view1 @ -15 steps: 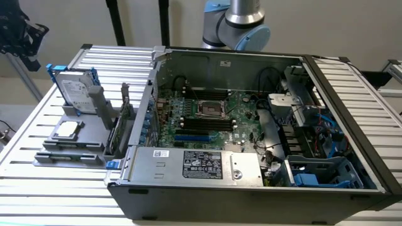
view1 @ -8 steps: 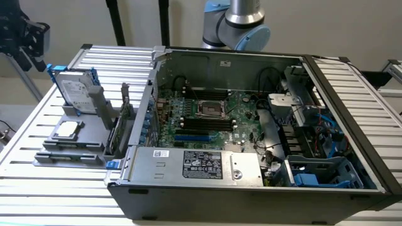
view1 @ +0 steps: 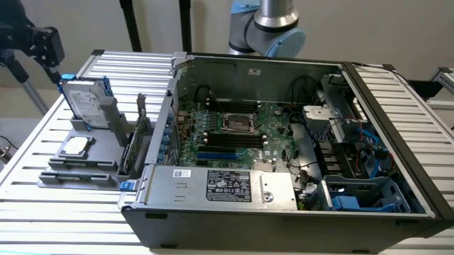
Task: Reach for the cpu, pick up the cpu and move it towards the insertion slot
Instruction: 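Pick up the cpu and move it towards the insertion slot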
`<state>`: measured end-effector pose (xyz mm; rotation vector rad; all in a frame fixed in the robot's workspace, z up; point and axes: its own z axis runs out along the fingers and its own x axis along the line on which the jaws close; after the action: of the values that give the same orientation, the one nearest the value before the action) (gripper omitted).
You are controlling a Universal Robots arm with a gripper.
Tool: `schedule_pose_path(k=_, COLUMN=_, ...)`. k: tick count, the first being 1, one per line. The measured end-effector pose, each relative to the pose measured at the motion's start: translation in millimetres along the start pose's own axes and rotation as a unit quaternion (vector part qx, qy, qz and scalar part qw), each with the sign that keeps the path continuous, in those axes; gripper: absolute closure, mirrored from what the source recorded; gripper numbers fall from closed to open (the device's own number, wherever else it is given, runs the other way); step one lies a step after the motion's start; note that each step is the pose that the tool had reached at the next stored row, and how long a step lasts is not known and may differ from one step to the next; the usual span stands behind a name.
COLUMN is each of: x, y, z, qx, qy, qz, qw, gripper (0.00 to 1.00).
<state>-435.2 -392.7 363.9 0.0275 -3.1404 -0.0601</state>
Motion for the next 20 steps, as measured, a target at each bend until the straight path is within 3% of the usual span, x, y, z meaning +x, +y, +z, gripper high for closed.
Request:
schedule_pose_path(k=1, x=0.0, y=-0.4, z=1.8, qx=0.0, qy=-0.0001, qz=0.001, qw=1.0, gripper=0.35)
schedule_pose_path(k=20, x=-4.4, y=-17.7, z=35.7, qx=-0.0006, qy=-0.0007, qz=0.016, qw=0.9999, gripper=0.35)
